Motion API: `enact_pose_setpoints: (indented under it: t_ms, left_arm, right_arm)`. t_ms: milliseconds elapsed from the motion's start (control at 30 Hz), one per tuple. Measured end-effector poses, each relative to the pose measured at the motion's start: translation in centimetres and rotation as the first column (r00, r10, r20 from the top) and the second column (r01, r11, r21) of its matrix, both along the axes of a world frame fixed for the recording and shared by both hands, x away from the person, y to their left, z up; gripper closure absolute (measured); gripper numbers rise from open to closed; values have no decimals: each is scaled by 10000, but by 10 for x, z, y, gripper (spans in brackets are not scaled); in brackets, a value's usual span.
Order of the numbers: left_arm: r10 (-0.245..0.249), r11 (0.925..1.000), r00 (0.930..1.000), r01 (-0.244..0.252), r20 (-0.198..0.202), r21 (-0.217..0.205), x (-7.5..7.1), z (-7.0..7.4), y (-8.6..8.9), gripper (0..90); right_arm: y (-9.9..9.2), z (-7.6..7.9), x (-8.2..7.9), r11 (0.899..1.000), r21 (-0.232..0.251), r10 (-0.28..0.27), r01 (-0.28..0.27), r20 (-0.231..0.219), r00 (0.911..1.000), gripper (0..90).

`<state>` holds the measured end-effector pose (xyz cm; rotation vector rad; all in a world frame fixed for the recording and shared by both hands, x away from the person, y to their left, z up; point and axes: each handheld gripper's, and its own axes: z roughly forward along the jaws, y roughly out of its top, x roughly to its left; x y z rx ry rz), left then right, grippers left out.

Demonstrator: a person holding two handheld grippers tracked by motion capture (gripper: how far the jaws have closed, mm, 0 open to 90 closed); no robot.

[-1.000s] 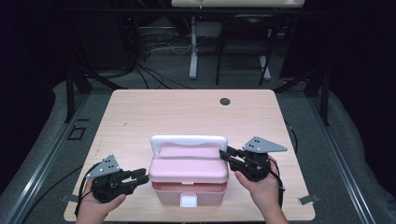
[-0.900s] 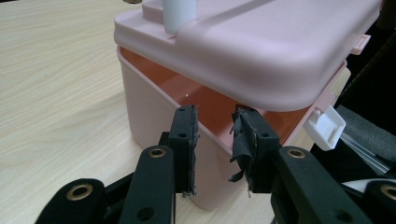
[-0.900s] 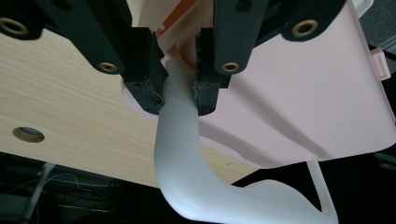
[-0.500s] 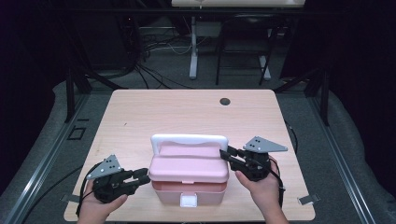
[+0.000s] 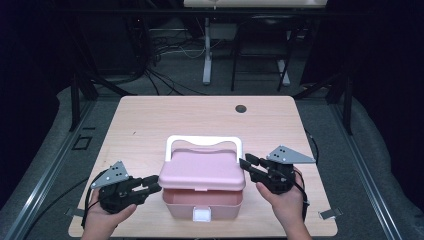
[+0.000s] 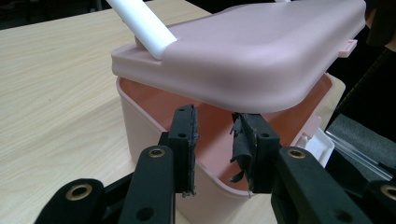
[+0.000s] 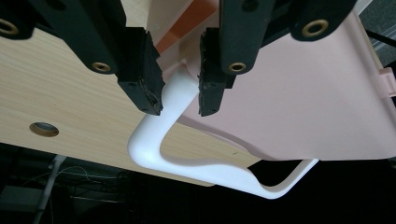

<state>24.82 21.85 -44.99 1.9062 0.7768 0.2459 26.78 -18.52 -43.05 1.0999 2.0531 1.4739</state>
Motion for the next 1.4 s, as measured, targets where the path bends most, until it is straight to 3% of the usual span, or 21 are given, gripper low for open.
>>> enact_pose_setpoints:
  t_ms: [467,833,1167,1400]
  left_arm:
    - [88,9998,9999,-86,102,-206,3,6,0,690]
    - [161,9992,9992,-148,372,-367,9,19,-2,690]
    - [267,9981,9983,-237,517,-575,17,29,-3,690]
    - [343,9978,9964,-297,776,-591,20,32,-5,705]
  right_arm:
    - [-8,3,-4,9998,7,-207,207,152,9997,700]
    - [-18,5,-8,9986,-99,-524,527,277,9982,685]
    - [-21,-11,-13,9982,-295,-529,521,-270,9982,678]
    - [-16,-17,-16,9986,-399,-372,358,-354,9987,671]
